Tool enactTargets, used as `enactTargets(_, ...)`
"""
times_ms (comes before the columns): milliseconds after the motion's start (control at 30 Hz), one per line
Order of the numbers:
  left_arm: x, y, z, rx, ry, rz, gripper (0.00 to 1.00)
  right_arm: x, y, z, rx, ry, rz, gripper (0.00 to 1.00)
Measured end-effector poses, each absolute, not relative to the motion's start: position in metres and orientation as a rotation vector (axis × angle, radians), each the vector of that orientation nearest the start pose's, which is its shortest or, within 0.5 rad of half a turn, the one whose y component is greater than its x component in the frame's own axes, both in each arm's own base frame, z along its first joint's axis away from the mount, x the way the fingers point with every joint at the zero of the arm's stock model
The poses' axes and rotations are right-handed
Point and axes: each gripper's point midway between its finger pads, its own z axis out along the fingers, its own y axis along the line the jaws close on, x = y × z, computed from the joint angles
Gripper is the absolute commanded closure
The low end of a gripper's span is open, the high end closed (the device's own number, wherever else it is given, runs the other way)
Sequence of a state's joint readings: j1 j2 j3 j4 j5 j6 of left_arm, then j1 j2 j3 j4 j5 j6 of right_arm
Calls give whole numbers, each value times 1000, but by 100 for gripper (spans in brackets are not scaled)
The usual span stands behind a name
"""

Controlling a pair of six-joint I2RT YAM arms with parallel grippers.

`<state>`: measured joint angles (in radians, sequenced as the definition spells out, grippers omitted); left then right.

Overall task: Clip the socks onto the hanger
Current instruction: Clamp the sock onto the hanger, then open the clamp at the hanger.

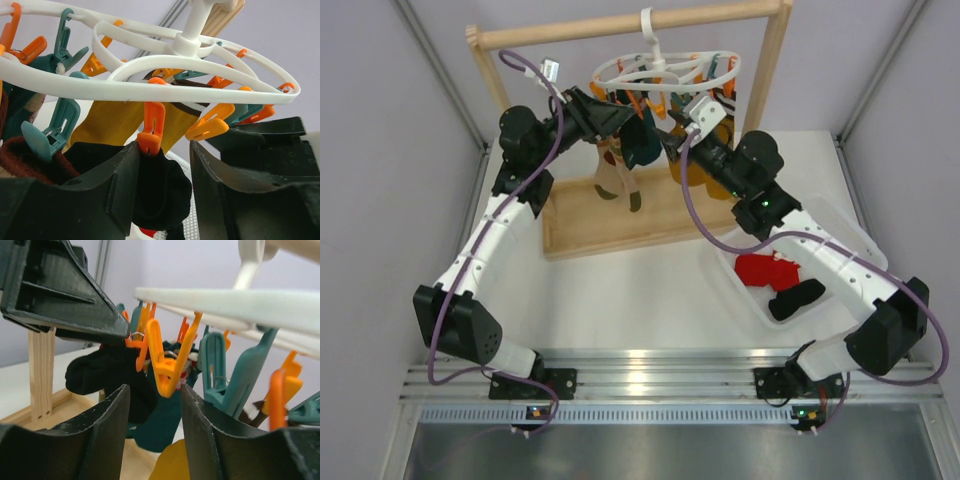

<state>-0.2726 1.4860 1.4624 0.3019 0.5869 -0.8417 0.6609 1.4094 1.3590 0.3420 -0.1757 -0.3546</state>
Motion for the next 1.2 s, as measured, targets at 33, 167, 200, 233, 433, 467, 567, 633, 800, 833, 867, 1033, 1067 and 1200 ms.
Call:
enactTargets(33,397,-239,460,141,1459,-1303,50,368,306,450,-748,1078,387,55)
enactTargets(167,396,-238,462,143,1454,-1303,50,379,311,433,-718,1156,412,54)
enactTargets(200,396,-238,462,143,1454,-1303,50,382,311,430,-709,1171,417,54)
enactTargets(233,395,-238,462,144,1453,-1303,50,384,312,429,-700,1180,420,54)
enactTargets(433,393,-237,466,146,1445,-1302,49,388,310,432,-660,1191,425,55)
enactTargets(467,392,-237,467,147,1443,-1302,49,388,310,433,-658,1189,425,56)
enactTargets(567,389,-236,470,151,1435,-1302,47,388,310,436,-655,1178,424,60)
enactTargets(633,386,-235,473,154,1428,-1301,46,387,310,438,-656,1166,421,64)
enactTargets(800,375,-231,478,159,1419,-1292,43,386,310,447,-663,1121,404,77)
enactTargets(833,373,-230,479,160,1416,-1290,43,386,310,450,-664,1110,402,78)
enactTargets(867,370,-229,480,161,1415,-1289,42,386,310,452,-667,1099,398,81)
enactTargets(1033,355,-222,491,174,1393,-1271,41,383,311,457,-687,1061,386,95)
enactTargets(1067,352,-221,493,179,1387,-1266,41,383,311,458,-690,1054,384,96)
enactTargets(1200,345,-217,497,190,1384,-1244,40,383,311,460,-702,1031,364,100)
